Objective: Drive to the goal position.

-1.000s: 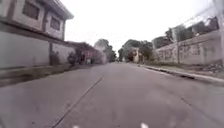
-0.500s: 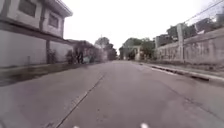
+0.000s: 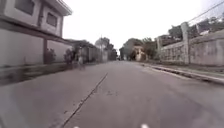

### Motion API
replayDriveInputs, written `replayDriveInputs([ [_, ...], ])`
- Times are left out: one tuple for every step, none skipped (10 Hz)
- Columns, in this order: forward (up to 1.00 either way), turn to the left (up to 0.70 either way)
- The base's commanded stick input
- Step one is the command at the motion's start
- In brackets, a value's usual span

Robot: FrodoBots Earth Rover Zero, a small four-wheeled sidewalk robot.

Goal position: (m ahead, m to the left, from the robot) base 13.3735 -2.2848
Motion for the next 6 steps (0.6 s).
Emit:
replayDriveInputs([
  [1.0,0.02],
  [1.0,0.02],
  [1.0,0.02],
  [1.0,0.02],
  [1.0,0.02],
  [1.0,0.02],
])
